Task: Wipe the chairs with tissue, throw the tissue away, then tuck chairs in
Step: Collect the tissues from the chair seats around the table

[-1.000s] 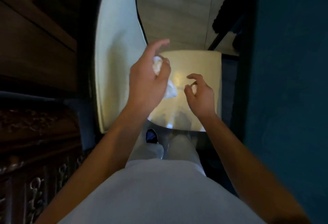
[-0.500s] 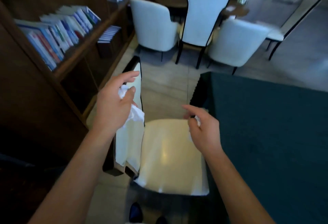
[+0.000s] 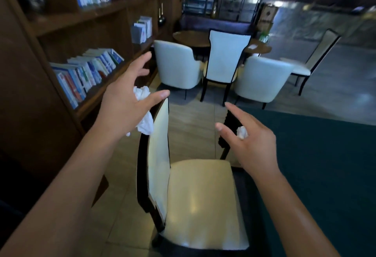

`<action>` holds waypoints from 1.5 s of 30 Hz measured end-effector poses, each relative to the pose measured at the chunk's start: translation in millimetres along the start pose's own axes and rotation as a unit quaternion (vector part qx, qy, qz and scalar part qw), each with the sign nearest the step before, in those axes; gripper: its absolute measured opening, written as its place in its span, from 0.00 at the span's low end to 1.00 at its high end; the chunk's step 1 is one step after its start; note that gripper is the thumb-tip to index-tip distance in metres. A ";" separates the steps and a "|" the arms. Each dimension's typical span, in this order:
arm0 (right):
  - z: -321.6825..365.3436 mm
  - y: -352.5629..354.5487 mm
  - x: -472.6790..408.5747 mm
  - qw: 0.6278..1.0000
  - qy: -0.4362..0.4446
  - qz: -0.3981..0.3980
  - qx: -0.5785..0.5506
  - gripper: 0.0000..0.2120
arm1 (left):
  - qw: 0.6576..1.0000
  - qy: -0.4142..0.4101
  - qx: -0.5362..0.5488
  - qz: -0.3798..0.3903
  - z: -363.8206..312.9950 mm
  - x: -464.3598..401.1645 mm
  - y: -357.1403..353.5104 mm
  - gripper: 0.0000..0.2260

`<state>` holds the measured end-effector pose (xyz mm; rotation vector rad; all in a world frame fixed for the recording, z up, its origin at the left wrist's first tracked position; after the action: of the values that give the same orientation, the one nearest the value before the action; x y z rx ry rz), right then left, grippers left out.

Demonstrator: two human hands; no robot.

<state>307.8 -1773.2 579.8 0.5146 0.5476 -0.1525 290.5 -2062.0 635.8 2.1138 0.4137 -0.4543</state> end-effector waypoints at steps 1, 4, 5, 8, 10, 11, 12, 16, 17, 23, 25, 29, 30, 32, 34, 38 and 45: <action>9.3 1.5 -3.1 1.000 -0.008 -0.011 0.002 0.30 | 1.000 -0.010 -0.001 -0.003 1.0 -5.7 6.3 0.35; 38.3 0.2 -5.3 0.998 0.008 -0.067 0.010 0.30 | 0.998 -0.059 0.003 -0.014 10.4 -21.1 25.0 0.33; 45.9 -3.7 -4.8 0.996 0.015 -0.085 0.009 0.28 | 0.997 -0.074 0.001 -0.015 14.6 -25.6 30.5 0.32; 63.9 -21.1 -1.6 0.993 0.020 -0.117 0.025 0.21 | 0.994 -0.099 0.014 -0.046 31.6 -36.0 46.6 0.29; 73.3 -32.2 3.2 0.991 0.021 -0.123 0.046 0.20 | 0.990 -0.114 0.026 -0.074 46.0 -44.0 53.6 0.29; 77.8 -35.1 6.8 0.990 0.021 -0.127 0.055 0.21 | 0.989 -0.124 0.027 -0.075 51.1 -48.5 53.8 0.29; 82.0 -35.6 11.3 0.989 0.018 -0.132 0.063 0.21 | 0.988 -0.132 0.029 -0.069 54.0 -52.2 52.2 0.29; 93.8 -25.3 23.0 0.982 0.003 -0.168 0.084 0.19 | 0.982 -0.180 0.044 -0.025 49.1 -58.4 33.2 0.30; 93.4 -22.0 22.5 0.981 -0.007 -0.172 0.087 0.18 | 0.980 -0.194 0.044 -0.020 46.1 -58.8 27.3 0.30; 83.5 -1.3 13.0 0.976 -0.064 -0.194 0.070 0.20 | 0.966 -0.236 0.074 -0.069 31.2 -64.4 4.4 0.25; 76.6 -1.6 11.4 0.973 -0.079 -0.205 0.065 0.22 | 0.966 -0.244 0.067 -0.051 32.6 -68.2 -4.7 0.26; 66.2 -13.9 21.2 0.972 -0.091 -0.204 0.075 0.25 | 0.967 -0.243 0.067 -0.042 39.4 -76.8 -22.3 0.27; 65.8 -14.3 24.1 0.969 -0.097 -0.211 0.079 0.25 | 0.967 -0.241 0.075 -0.044 40.1 -79.5 -26.4 0.27; 67.2 -12.3 26.9 0.963 -0.113 -0.233 0.082 0.27 | 0.965 -0.245 0.088 -0.035 39.8 -87.1 -36.0 0.28; 69.5 -12.6 27.0 0.954 -0.127 -0.256 0.094 0.28 | 0.961 -0.260 0.098 -0.007 40.9 -98.5 -47.1 0.28; 78.4 -19.7 35.5 0.935 -0.146 -0.302 0.117 0.26 | 0.948 -0.290 0.129 0.021 41.9 -115.4 -67.9 0.29; 110.0 -78.3 49.6 0.880 -0.202 -0.388 0.186 0.30 | 0.901 -0.366 0.216 0.091 48.5 -167.2 -100.6 0.29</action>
<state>378.8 -1896.5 600.5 0.5911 0.2823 -1.1298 90.4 -2069.1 616.7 2.1663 -0.3506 -1.2580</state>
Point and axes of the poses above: each hand's wrist, its own x-axis away from the middle knuckle, its own y-axis out of the back of the hand, z = x × y, the point moved 4 cm from there along -x, towards the middle knuckle, and after that the axes turned 15 degrees about -x, right-handed, at the moved point
